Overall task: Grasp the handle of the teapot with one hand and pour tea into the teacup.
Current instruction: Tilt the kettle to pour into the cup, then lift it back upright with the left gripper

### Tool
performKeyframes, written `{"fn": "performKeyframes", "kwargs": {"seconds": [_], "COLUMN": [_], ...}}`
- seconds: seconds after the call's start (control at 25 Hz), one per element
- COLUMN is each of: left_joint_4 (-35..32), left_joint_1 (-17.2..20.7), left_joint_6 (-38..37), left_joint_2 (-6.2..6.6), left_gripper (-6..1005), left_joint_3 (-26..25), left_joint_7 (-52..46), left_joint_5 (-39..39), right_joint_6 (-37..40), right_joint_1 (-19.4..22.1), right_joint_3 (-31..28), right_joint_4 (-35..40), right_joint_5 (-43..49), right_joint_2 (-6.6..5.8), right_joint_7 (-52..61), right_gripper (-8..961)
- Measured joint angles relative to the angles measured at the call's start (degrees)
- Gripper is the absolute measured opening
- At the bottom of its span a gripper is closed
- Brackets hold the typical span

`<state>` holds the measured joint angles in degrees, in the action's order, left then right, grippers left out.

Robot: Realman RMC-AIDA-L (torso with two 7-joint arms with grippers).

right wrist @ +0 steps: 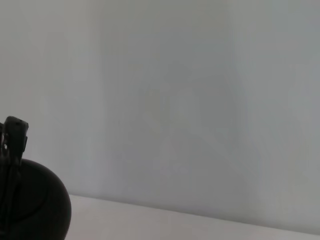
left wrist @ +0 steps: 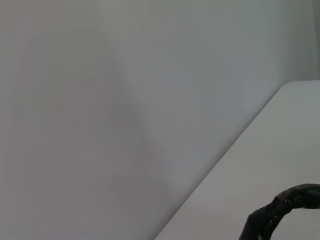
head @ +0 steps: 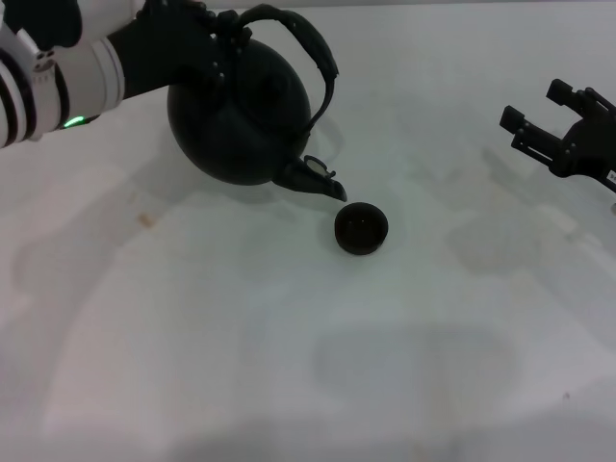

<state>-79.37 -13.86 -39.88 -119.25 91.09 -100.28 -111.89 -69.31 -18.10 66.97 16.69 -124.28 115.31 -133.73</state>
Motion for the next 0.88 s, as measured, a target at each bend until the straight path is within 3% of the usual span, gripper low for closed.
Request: {"fn": "performKeyframes", "kwargs": {"seconds": [0.88], "left_joint_4": [-2.7], "left_joint_1": [-0.3], "left_joint_6": [0.2], "left_joint_2": [0.0], "left_gripper": [144], "left_joint_3": [3.1], "left_joint_7": [-0.2], "left_joint_5": [-6.8], "right_joint_6": [0.1], "right_joint_1": [-0.4], "right_joint_3": [0.0], "right_joint_4": [-0.2], "right_joint_5": [-0.1], "right_joint_2": [0.07], "right_joint_7": [0.0], "right_gripper": [844]}}
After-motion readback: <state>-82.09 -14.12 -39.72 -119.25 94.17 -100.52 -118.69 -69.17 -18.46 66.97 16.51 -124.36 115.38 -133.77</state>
